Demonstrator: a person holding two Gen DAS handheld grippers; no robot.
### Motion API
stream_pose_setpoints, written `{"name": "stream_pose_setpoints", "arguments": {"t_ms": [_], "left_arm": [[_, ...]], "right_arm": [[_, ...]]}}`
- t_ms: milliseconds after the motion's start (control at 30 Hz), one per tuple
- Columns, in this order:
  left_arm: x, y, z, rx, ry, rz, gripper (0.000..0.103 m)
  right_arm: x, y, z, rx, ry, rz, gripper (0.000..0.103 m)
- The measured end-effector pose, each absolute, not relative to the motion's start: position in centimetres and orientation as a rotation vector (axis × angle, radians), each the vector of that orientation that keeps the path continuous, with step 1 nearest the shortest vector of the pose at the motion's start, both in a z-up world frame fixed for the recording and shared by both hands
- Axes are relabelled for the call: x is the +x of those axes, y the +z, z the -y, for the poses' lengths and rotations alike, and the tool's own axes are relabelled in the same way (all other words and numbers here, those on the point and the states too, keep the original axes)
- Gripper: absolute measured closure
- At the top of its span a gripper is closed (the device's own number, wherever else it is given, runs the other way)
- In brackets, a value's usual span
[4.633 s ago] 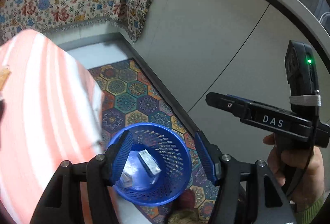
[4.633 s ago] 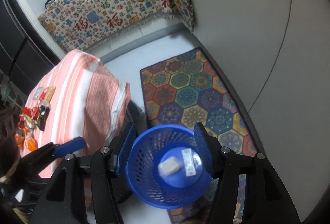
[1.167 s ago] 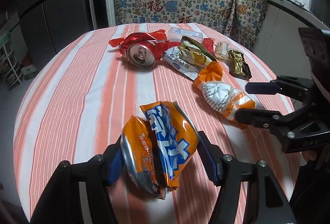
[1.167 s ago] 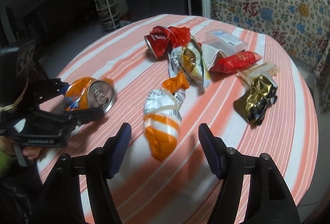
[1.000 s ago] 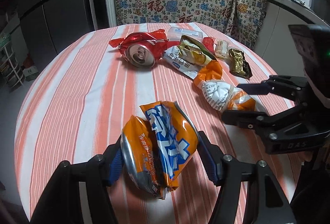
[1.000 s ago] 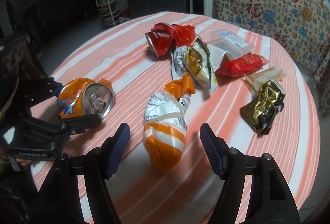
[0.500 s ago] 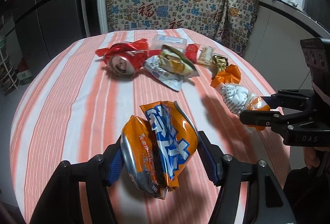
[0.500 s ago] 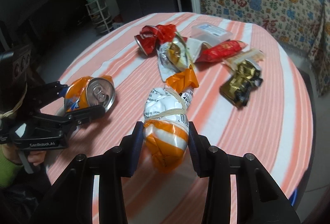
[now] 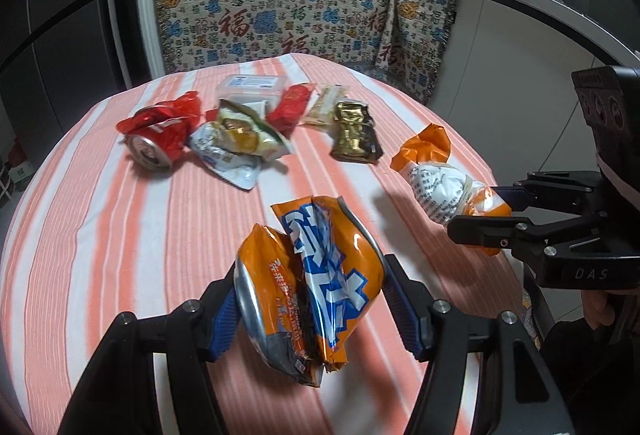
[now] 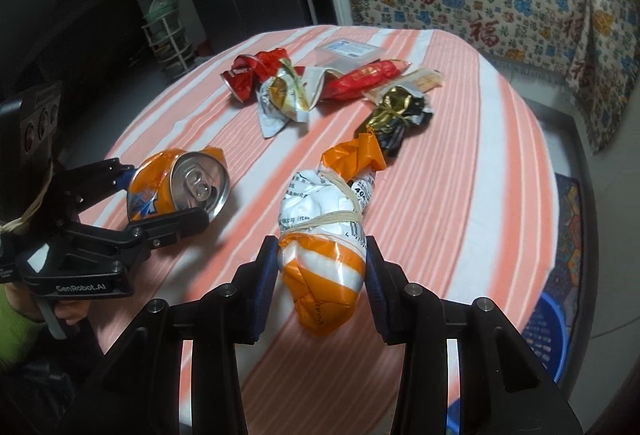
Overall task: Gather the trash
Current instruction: 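Carry the can and snack over the blue wastebasket with both grippers, then open both grippers to drop the can and snack into the wastebasket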
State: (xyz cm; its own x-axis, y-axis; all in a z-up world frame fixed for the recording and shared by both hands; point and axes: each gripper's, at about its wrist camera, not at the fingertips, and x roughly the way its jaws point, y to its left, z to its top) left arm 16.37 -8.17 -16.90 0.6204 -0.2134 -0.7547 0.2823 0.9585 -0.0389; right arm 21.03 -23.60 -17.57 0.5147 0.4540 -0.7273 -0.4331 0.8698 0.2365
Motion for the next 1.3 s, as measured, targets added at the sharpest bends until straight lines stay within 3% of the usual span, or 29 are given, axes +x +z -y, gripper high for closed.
{"name": "stream_pose_setpoints", "arguments": {"t_ms": [700, 1300], "left_arm": [[19.3, -15.7, 23.6, 0.130, -0.593, -0.880, 0.037], [23.2, -20.2, 35.0, 0.167, -0.721, -0.979, 0.037]], "right_arm": [[17.7, -17.1, 40.8, 0.217, 0.202, -0.858, 0.061], [16.7, -20.7, 51.1, 0.373, 0.001, -0.931, 0.061]]}}
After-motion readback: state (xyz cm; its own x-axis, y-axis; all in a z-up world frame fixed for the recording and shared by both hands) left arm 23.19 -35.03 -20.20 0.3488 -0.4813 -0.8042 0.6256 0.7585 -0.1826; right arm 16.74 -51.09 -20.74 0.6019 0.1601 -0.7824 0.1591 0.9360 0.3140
